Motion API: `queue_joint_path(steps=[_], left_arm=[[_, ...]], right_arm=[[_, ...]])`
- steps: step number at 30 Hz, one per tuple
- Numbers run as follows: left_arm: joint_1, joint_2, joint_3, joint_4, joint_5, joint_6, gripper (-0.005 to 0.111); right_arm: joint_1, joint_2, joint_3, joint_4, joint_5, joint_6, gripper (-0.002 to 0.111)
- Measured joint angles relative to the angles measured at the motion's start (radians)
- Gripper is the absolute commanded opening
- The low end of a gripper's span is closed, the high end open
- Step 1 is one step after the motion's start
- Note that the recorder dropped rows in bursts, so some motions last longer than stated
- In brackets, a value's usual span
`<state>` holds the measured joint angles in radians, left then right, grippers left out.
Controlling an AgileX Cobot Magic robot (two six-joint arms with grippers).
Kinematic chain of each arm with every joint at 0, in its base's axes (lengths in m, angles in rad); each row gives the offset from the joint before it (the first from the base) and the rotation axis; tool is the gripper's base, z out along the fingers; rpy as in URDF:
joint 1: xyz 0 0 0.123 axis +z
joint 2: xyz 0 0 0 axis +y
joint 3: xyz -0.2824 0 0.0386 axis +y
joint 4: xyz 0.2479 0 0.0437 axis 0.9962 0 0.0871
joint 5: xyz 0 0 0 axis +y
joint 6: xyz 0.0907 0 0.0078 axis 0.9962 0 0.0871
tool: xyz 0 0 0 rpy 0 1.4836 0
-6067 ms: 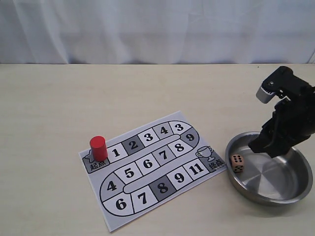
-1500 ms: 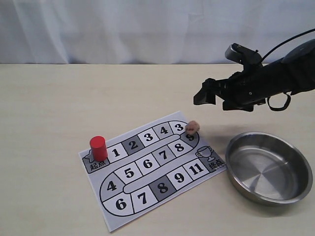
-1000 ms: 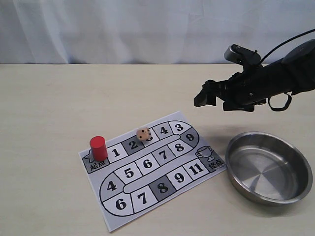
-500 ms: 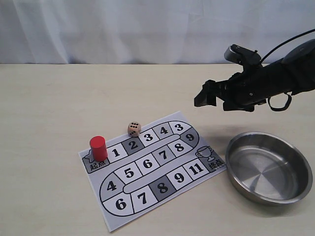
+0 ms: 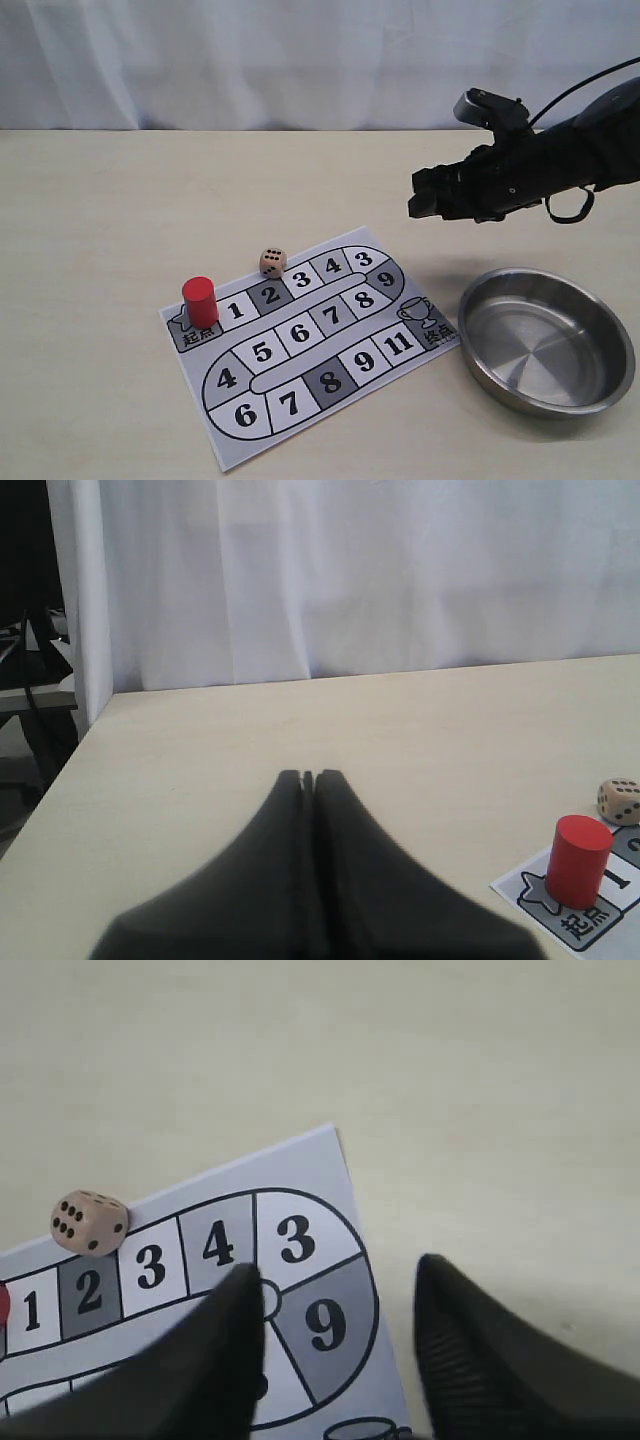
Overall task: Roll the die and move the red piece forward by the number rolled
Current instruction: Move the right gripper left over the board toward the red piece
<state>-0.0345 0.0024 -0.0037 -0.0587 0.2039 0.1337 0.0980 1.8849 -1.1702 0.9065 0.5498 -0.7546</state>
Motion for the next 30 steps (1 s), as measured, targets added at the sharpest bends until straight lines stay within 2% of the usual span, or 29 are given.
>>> queue_joint_path(steps=[3,9,13,20,30], left_arm=[[0.000,0.000,0.000,0.000,0.000,0.000,0.000],[0.000,0.000,0.000,0.000,0.000,0.000,0.000],[0.000,0.000,0.000,0.000,0.000,0.000,0.000],[0.000,0.000,0.000,0.000,0.000,0.000,0.000],[0.000,0.000,0.000,0.000,0.000,0.000,0.000]], right_arm=[[0.000,-0.018,0.000,0.000,0.010,-0.004,0.004],[0.002,-0.025,0.000,-0.002,0.074,-0.008,0.004],[0.046,-0.025,0.000,-0.043,0.083,-0.008,0.004],[0.202,-0.025,0.000,-0.139,0.023,-0.008,0.004],[0.412,-0.001,0.000,-0.149,-0.190,-0.008,0.004]])
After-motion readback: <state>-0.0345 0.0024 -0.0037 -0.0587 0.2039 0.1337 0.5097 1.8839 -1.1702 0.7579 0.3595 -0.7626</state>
